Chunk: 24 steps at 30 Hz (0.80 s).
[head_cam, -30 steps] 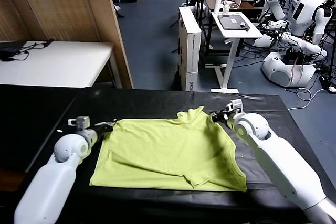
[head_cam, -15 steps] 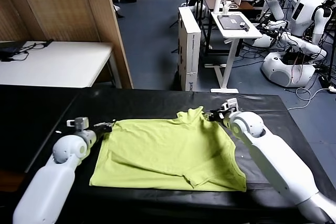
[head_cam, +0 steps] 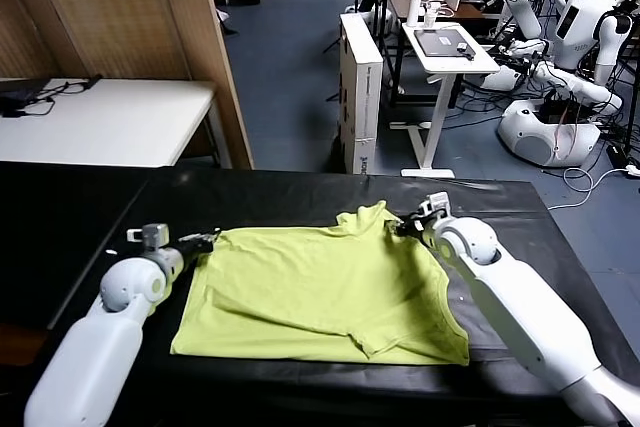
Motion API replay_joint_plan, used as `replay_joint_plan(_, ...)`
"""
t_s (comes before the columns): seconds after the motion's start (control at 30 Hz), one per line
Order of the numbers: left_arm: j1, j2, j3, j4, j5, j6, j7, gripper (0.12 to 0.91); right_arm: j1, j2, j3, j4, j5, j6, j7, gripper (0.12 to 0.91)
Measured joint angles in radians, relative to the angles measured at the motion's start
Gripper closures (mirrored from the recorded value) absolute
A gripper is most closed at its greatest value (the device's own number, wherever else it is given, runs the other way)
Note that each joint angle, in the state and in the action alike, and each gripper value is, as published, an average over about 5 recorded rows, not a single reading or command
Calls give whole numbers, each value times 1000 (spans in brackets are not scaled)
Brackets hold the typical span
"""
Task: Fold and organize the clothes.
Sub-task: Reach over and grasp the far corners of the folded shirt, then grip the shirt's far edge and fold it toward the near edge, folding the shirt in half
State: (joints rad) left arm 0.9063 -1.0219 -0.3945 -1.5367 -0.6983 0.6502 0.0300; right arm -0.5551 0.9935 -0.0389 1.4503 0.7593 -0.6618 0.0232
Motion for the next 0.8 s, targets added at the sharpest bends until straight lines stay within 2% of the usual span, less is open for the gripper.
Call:
replay_joint_plan(0.2,29,18,-24,-54,-15,6,-5,882,-33,-22,36,59,17,16,-1,886)
replay_joint_plan(0.47,116,39,-76,-191,-31,7,-8,882,-129,-76,113,193,32,15,-1,886)
replay_joint_plan(0.8,286,32,-201,-386,-45,5,-6,882,-304,-160,242,397,42,-34,0,886)
